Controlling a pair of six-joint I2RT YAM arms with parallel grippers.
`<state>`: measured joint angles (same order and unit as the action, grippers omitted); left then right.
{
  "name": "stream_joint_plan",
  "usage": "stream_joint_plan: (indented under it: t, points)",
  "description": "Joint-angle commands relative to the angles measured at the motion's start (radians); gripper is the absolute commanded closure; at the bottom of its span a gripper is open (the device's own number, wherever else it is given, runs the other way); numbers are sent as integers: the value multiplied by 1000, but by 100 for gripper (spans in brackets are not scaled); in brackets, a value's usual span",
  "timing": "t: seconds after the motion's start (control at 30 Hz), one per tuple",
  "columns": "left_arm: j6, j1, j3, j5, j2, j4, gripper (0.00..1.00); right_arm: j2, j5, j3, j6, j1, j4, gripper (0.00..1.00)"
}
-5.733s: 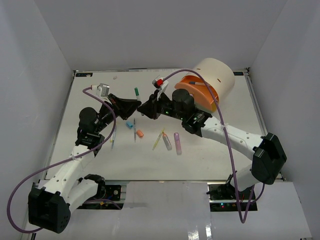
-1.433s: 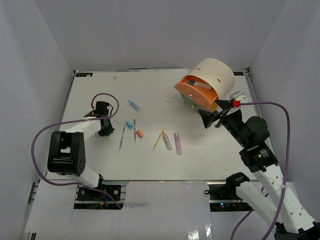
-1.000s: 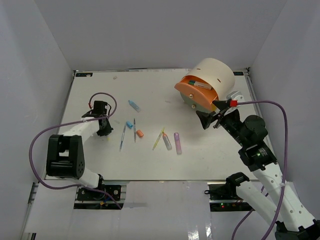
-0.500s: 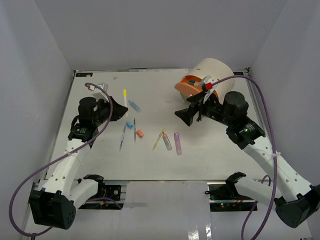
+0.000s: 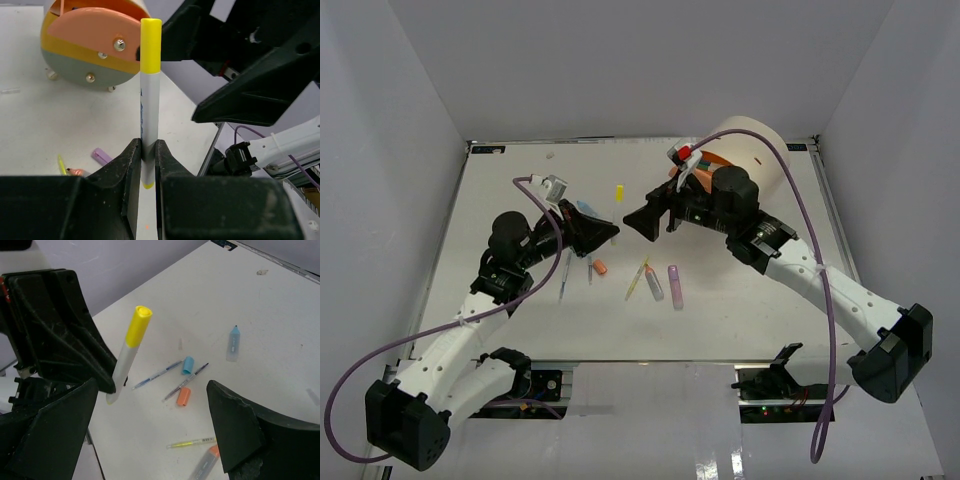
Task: Sort the stationery into containers
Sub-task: Place the pen in the drawer.
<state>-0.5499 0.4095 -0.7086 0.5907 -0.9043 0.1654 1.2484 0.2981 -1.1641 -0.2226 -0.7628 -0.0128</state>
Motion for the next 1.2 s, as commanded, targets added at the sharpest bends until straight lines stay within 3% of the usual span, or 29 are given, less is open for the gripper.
stream_joint_plan:
  t: [0.0, 0.27, 0.37, 0.57, 0.7, 0.8, 0.83, 0.9, 0.93, 0.97, 1.03, 1.07, 1.17]
  points:
    - [-35, 20, 8, 43, 21, 118, 100, 22, -17, -74, -61, -12, -122, 5]
    - [-47, 41, 21, 46, 15, 158, 100, 92, 12, -118, -84, -32, -162, 11]
    - [-47, 43, 23, 44, 8, 169, 100, 109, 32, -124, -90, -36, -171, 18]
    - [-41, 45, 18, 35, -2, 194, 100, 109, 42, -108, -95, -40, -168, 42]
    - [-28, 45, 12, 34, -19, 192, 98, 98, 38, -95, -84, -40, -164, 67]
    - [-12, 45, 12, 9, -28, 149, 82, 85, 20, -97, -58, -39, -144, 83]
    - [17, 45, 8, -20, -30, 128, 67, 80, -6, -97, -28, -36, -136, 85]
    - [50, 45, -6, -57, -33, 41, 51, 63, -40, -98, 17, -32, -96, 87]
    - [86, 45, -24, -110, -34, 8, 35, 59, -89, -106, 73, -20, -73, 87]
    - [103, 45, -35, -147, -38, -27, 28, 52, -126, -123, 109, -10, -17, 87]
    - [154, 45, -63, -244, -56, -143, 15, 31, -250, -140, 185, 17, 45, 88]
    - [171, 45, -101, -361, -68, -244, 8, 23, -296, -150, 269, 28, 83, 88]
    - [234, 41, -194, -600, -152, -415, 2, 3, -515, -187, 455, 65, 151, 88]
